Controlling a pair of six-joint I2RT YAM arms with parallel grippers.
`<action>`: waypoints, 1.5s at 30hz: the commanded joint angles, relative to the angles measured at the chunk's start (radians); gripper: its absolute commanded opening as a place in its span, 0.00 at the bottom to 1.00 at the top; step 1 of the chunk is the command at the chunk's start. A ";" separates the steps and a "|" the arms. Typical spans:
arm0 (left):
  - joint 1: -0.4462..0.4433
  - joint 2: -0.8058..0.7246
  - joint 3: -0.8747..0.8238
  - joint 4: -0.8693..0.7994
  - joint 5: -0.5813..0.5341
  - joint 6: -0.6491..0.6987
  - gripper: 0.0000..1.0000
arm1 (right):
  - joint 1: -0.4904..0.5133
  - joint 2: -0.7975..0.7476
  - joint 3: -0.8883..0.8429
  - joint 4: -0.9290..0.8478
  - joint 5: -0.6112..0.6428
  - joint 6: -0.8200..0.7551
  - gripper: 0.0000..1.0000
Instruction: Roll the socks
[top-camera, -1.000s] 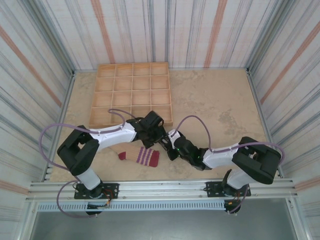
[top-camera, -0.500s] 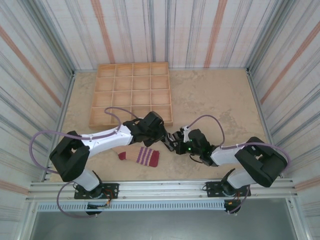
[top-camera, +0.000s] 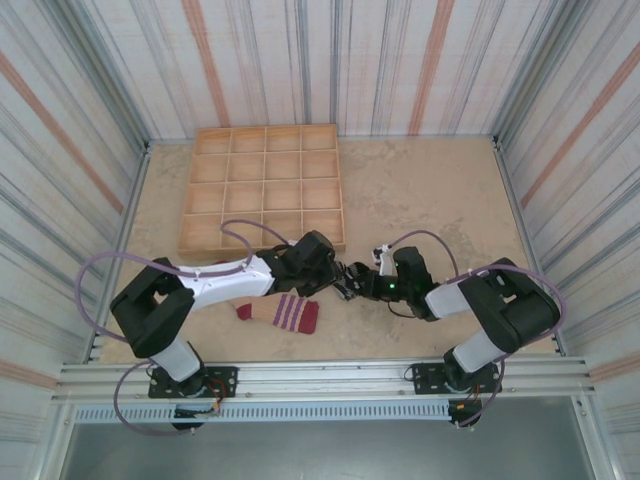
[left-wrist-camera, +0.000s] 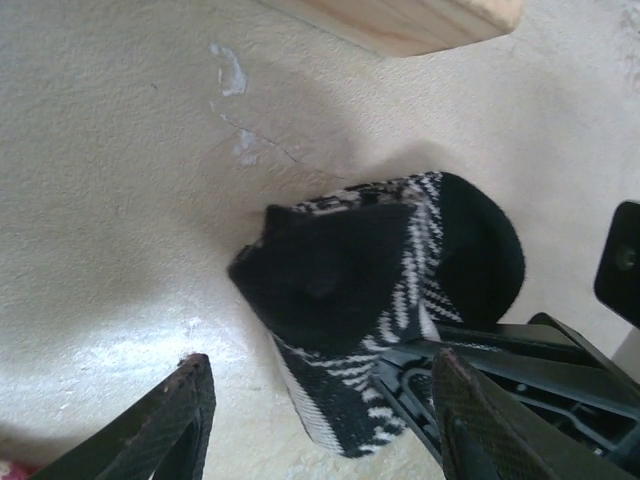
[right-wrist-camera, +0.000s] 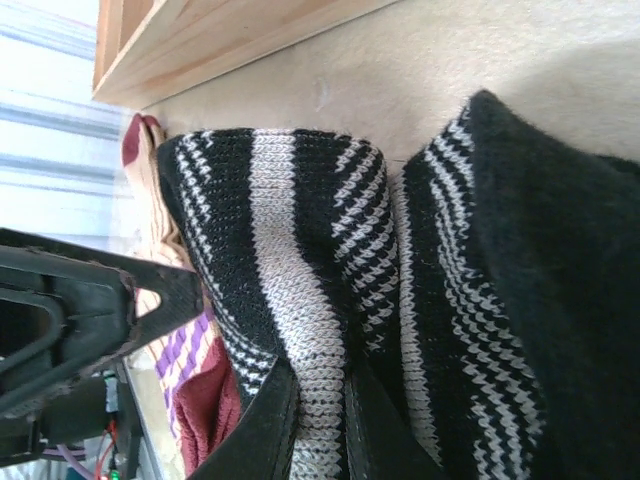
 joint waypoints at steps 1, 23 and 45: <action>-0.005 0.023 -0.018 0.045 0.012 -0.010 0.60 | -0.022 0.029 -0.042 -0.377 0.091 0.037 0.00; -0.001 0.183 -0.071 0.228 0.019 -0.147 0.32 | -0.063 0.038 -0.038 -0.351 0.063 0.023 0.05; 0.012 0.117 0.083 -0.194 -0.026 -0.064 0.00 | 0.023 -0.478 0.051 -0.728 0.274 -0.243 0.74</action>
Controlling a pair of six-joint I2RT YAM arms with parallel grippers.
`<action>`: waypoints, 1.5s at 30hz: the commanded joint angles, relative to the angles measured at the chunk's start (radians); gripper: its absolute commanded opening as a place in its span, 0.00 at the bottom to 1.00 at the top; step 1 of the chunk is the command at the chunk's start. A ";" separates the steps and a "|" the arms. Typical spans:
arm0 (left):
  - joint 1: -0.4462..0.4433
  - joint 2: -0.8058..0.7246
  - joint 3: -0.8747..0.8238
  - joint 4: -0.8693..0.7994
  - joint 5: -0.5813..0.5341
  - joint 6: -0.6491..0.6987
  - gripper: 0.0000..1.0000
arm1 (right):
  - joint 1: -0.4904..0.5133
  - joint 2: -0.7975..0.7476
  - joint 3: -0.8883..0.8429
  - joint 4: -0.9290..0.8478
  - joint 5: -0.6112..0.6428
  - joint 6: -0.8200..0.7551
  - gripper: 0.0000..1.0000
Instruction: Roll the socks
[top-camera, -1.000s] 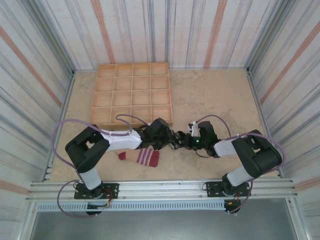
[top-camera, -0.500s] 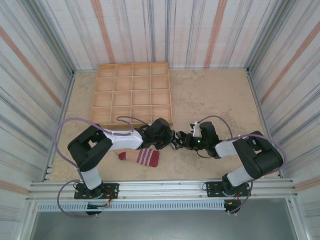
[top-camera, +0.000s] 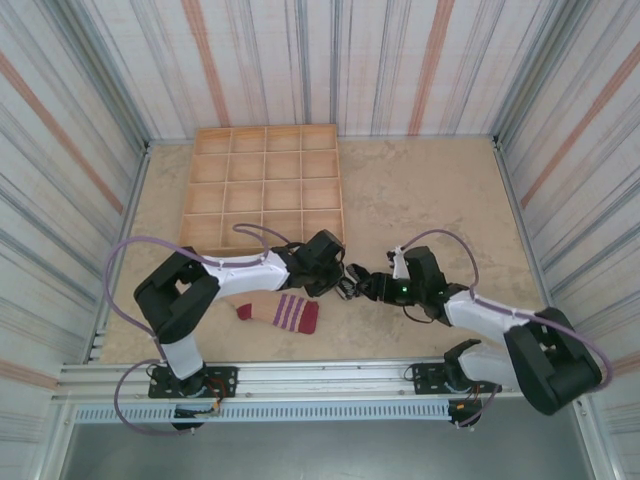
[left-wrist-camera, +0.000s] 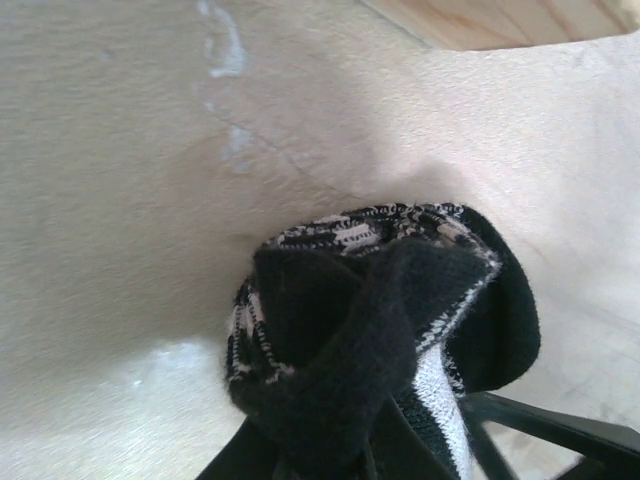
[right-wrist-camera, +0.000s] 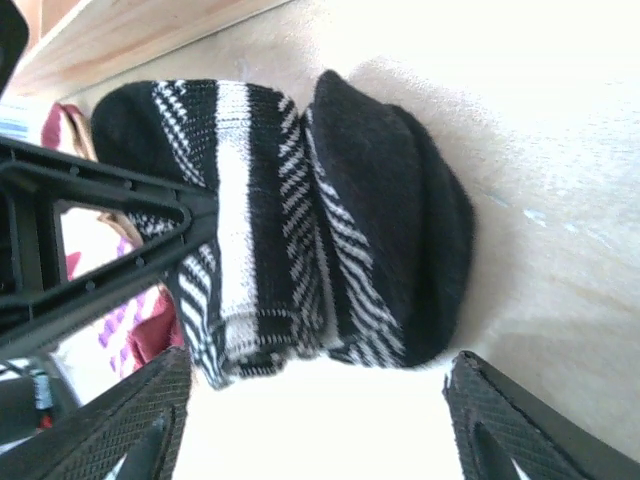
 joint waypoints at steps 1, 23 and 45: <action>0.012 -0.018 0.005 -0.192 -0.045 0.035 0.00 | 0.053 -0.116 0.029 -0.196 0.169 -0.122 0.77; 0.031 0.014 0.065 -0.245 0.057 0.031 0.00 | 0.518 -0.096 0.023 0.059 0.631 -0.477 0.63; 0.040 0.013 0.049 -0.214 0.089 0.027 0.00 | 0.537 0.208 0.073 0.248 0.701 -0.492 0.58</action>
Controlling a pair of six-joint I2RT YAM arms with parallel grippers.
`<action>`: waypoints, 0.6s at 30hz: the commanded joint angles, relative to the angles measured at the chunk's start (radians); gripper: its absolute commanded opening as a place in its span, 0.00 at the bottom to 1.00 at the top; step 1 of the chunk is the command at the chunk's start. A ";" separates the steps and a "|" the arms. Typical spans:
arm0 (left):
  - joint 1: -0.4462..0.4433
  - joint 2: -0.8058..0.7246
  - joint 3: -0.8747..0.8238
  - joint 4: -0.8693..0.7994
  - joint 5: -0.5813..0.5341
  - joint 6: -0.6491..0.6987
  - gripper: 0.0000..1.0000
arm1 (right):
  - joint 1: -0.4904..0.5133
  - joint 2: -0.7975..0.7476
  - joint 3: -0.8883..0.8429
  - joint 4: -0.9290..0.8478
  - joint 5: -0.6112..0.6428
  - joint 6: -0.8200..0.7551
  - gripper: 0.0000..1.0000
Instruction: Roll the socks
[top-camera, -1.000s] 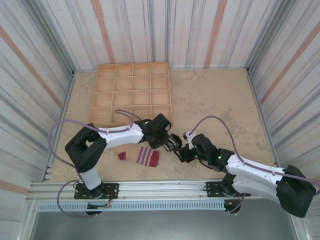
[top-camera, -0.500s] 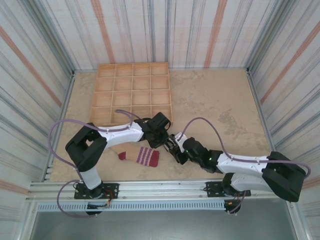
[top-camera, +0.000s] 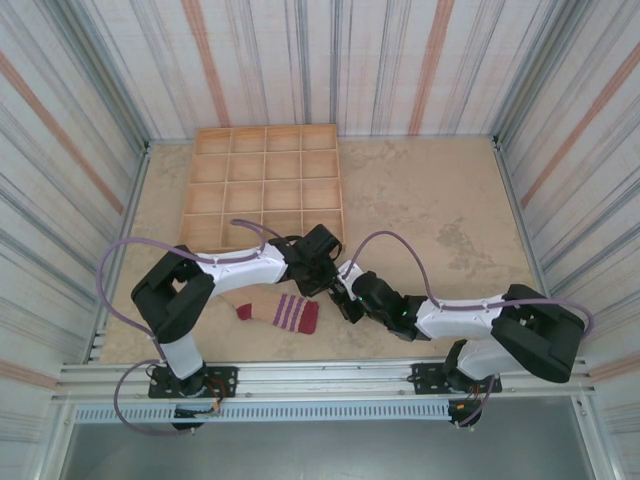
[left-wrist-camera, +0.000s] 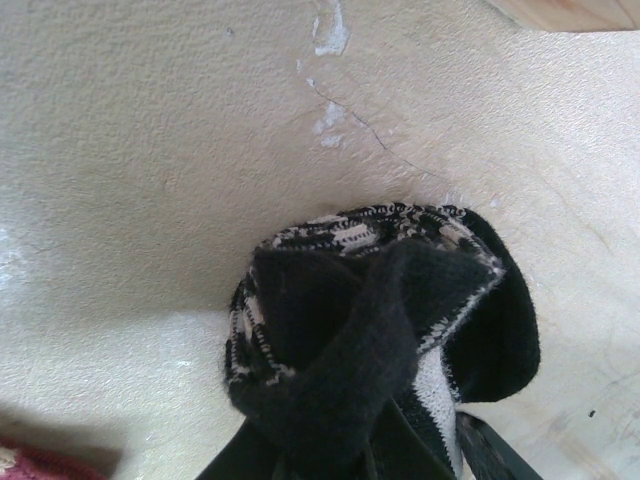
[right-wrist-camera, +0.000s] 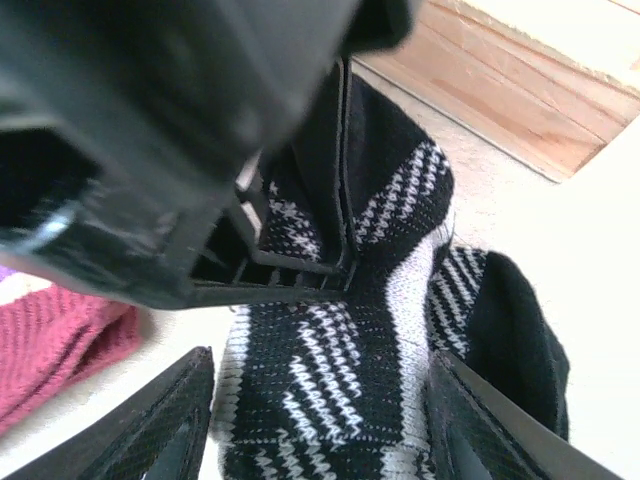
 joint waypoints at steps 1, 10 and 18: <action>0.009 0.020 -0.012 -0.034 0.029 0.005 0.00 | 0.009 0.024 -0.008 0.039 0.035 -0.001 0.58; 0.016 0.016 -0.025 -0.009 0.051 0.010 0.00 | 0.004 0.071 -0.009 0.008 0.058 0.072 0.24; 0.024 -0.004 -0.043 0.030 0.058 0.013 0.22 | -0.009 0.064 -0.046 -0.035 -0.025 0.185 0.03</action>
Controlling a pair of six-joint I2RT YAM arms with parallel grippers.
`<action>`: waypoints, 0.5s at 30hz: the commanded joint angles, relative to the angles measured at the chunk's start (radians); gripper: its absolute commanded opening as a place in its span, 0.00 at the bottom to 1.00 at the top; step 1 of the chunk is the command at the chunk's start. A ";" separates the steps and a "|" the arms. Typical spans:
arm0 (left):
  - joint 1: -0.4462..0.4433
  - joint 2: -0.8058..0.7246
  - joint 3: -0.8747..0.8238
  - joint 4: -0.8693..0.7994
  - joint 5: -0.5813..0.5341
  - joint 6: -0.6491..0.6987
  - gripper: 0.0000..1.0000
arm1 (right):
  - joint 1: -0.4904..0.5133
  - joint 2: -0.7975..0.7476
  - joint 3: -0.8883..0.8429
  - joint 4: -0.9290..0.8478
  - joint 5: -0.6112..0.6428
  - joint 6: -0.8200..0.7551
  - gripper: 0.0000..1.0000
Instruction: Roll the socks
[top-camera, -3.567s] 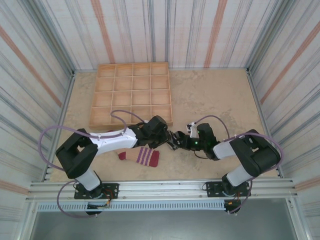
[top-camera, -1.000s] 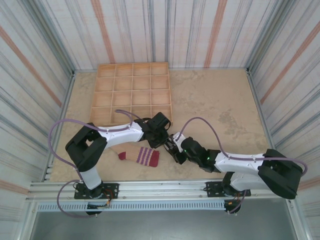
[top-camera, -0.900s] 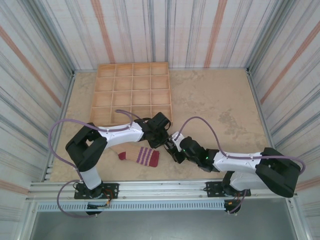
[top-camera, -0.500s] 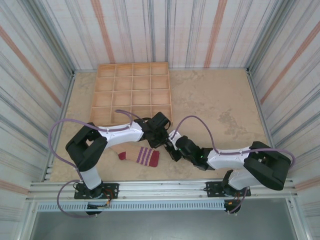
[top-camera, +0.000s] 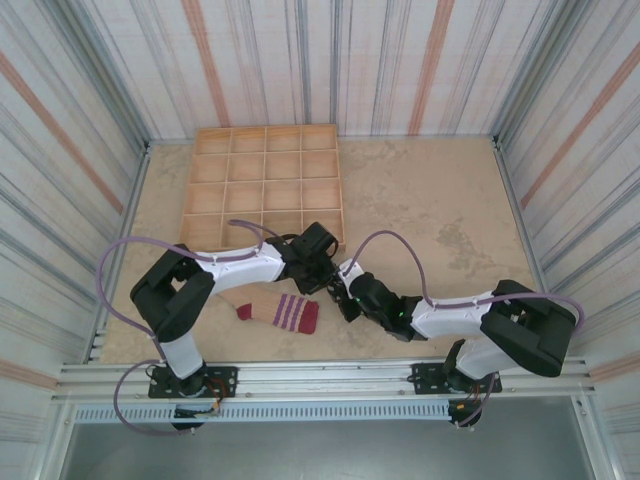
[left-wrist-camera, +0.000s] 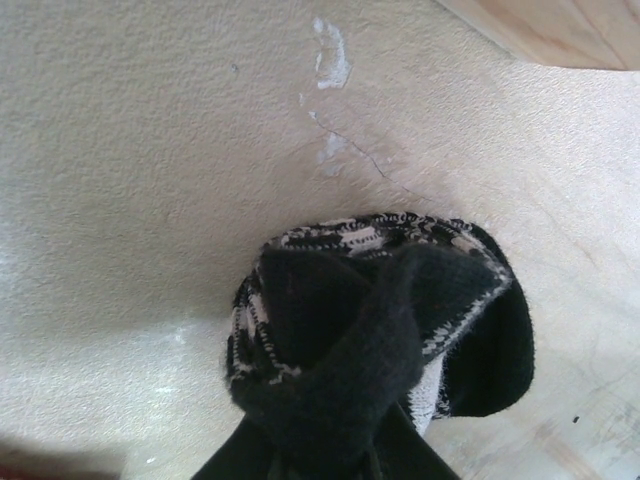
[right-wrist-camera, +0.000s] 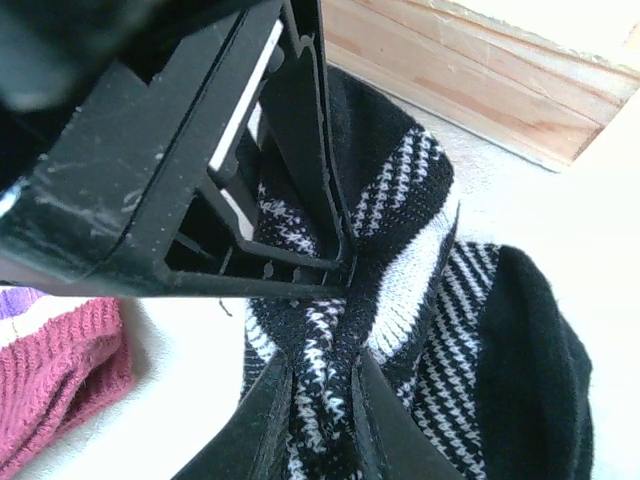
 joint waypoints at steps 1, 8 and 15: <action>0.001 -0.012 -0.024 -0.005 0.024 0.014 0.35 | -0.017 0.006 -0.048 -0.106 -0.061 0.094 0.02; -0.001 -0.077 -0.031 0.014 -0.039 0.045 0.77 | -0.110 -0.056 -0.114 -0.118 -0.234 0.233 0.00; -0.014 -0.123 -0.058 0.062 -0.090 0.072 0.79 | -0.218 -0.122 -0.205 -0.106 -0.373 0.411 0.00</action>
